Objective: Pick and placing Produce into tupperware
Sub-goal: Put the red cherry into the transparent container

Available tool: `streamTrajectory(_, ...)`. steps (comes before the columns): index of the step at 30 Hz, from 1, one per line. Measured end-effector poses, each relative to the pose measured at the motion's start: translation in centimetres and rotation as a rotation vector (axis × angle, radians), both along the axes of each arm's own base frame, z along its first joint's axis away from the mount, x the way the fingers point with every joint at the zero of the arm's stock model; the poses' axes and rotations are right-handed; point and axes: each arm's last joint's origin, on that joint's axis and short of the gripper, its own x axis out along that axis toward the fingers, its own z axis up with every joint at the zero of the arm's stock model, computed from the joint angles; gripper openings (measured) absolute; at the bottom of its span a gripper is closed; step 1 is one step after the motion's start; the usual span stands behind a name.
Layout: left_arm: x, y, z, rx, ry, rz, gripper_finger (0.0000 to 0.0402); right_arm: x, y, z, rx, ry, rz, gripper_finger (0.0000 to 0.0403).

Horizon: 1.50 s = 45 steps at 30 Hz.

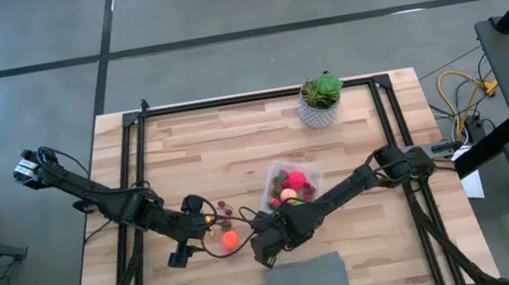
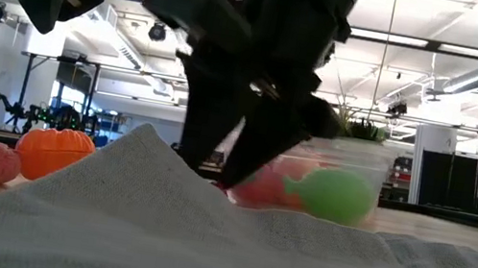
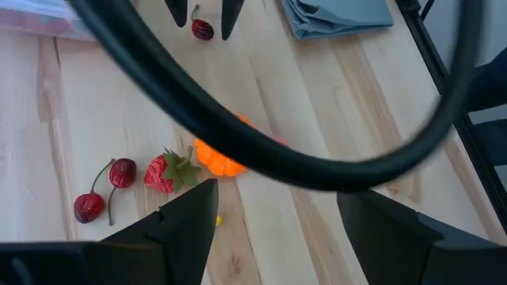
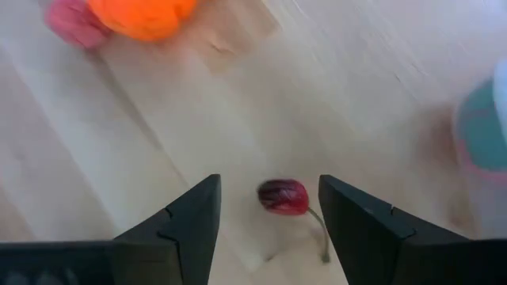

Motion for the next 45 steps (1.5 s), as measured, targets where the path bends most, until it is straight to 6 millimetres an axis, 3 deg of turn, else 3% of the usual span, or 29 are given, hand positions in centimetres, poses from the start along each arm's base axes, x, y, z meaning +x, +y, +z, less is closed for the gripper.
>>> streamTrajectory(10,0.0,0.0,0.0,-0.001,0.0,0.0,0.0244,0.4,0.2,2.3,0.025,0.0,-0.06,0.0205)
streamTrajectory(17,0.0,0.0,0.0,-0.001,-0.001,0.0,0.0244,-1.4,-0.3,3.9,0.119,0.17,-0.512,0.0205)
streamTrajectory(24,0.0,0.0,0.0,0.002,-0.002,-0.001,0.0244,-0.5,0.8,2.9,0.34,0.118,-0.593,0.0205)
streamTrajectory(28,0.0,0.0,0.0,0.002,-0.002,0.001,0.0244,-0.7,0.7,2.0,0.378,0.138,-0.714,0.0195)
streamTrajectory(34,0.0,0.0,0.1,0.0,-0.003,0.003,0.0244,-0.5,0.6,2.3,0.415,0.108,-0.839,0.018)
streamTrajectory(45,0.0,0.0,0.1,-0.001,-0.004,0.004,0.0244,0.3,-1.8,1.7,0.425,0.043,-0.963,0.0179)
